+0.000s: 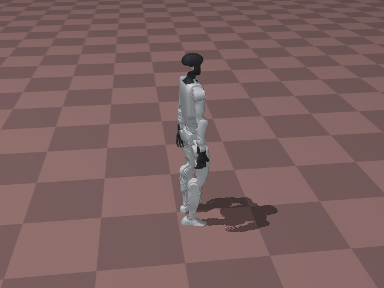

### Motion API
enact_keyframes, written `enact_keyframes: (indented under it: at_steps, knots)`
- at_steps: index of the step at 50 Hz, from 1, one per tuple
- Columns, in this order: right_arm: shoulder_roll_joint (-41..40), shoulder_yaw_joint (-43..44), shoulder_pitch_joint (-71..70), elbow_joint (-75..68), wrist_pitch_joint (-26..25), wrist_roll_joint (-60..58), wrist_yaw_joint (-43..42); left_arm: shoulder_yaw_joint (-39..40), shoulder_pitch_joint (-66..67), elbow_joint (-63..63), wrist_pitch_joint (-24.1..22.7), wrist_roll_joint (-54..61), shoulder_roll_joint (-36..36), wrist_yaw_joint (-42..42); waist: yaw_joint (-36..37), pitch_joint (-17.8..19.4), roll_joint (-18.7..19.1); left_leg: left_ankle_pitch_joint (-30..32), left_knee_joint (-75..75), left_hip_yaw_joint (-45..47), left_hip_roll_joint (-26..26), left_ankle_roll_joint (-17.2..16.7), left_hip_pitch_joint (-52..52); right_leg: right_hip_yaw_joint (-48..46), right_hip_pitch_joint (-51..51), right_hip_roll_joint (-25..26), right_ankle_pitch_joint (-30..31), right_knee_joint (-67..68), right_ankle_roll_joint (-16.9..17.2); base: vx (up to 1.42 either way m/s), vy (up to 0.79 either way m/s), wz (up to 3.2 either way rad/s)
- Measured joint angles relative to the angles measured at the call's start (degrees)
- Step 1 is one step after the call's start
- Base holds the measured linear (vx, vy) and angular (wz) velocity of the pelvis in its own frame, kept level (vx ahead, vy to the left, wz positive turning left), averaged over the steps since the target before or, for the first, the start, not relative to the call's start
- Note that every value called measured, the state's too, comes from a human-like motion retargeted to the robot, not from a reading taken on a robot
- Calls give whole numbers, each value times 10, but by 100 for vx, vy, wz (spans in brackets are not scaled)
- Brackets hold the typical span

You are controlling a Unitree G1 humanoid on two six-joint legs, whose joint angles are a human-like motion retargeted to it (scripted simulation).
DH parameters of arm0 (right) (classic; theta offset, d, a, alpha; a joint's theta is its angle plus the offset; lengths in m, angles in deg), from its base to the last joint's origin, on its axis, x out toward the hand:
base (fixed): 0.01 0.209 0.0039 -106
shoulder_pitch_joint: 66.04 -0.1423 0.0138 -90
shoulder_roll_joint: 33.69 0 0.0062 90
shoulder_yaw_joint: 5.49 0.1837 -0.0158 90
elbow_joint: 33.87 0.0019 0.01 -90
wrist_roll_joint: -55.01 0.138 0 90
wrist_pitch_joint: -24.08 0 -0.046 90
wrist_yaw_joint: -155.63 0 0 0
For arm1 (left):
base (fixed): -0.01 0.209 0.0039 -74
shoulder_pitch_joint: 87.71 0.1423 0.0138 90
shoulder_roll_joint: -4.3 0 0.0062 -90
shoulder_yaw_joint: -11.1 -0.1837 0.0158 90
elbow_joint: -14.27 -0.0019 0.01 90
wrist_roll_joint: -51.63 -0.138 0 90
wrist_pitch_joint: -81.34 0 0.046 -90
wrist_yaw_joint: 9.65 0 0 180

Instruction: Upper body actions

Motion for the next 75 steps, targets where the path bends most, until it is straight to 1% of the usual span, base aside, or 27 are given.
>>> enact_keyframes:
  at_steps: [75]
  knots:
    - [0, -5, 4, 0, 0, -4, 3, 4, 9, -4, 0, 6, 0, 2, -6, -9, -3, -12, 2, -1, 1, 2, -5, 2, -5, -3, 5, 2, 1, 0, 0, 0]
